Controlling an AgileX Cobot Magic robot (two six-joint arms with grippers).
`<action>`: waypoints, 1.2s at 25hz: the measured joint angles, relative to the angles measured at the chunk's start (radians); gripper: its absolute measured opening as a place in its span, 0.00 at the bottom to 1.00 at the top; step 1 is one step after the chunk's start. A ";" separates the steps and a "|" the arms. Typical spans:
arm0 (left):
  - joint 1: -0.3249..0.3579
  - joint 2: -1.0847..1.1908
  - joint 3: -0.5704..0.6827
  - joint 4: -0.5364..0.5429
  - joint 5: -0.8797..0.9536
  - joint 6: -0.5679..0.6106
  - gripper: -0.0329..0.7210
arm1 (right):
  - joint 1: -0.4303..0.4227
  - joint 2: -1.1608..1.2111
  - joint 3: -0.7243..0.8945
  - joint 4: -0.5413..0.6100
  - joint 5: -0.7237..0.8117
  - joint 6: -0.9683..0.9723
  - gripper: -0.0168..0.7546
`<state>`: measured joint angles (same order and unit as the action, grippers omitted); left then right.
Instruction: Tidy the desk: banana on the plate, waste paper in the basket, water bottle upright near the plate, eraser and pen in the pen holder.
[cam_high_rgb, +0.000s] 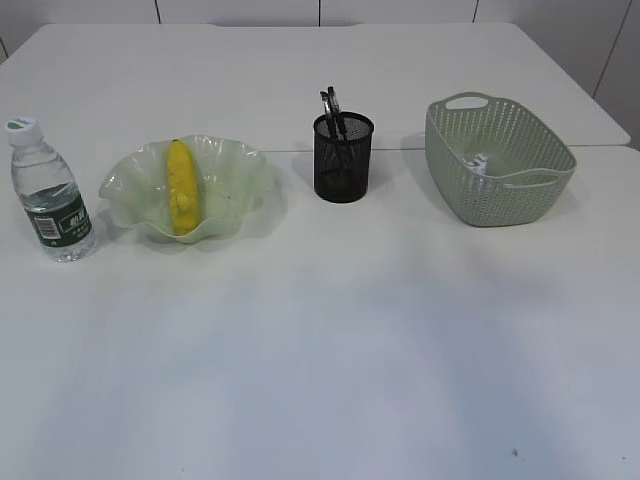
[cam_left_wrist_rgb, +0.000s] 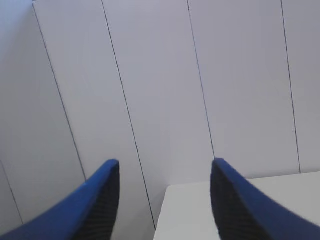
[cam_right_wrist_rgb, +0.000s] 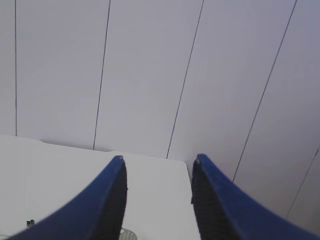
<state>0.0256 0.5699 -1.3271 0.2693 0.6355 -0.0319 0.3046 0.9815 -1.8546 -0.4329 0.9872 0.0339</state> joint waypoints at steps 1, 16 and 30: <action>0.000 0.000 -0.014 -0.002 0.017 0.002 0.60 | 0.000 -0.013 0.000 -0.007 0.016 0.000 0.45; 0.000 -0.067 -0.234 0.007 0.222 0.050 0.67 | 0.000 -0.219 0.000 -0.054 0.201 -0.067 0.46; 0.000 -0.195 -0.291 -0.234 0.465 0.223 0.67 | 0.002 -0.484 0.321 0.027 0.286 -0.155 0.46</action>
<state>0.0256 0.3751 -1.6177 0.0351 1.1007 0.1914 0.3063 0.4978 -1.5333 -0.4062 1.2734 -0.1206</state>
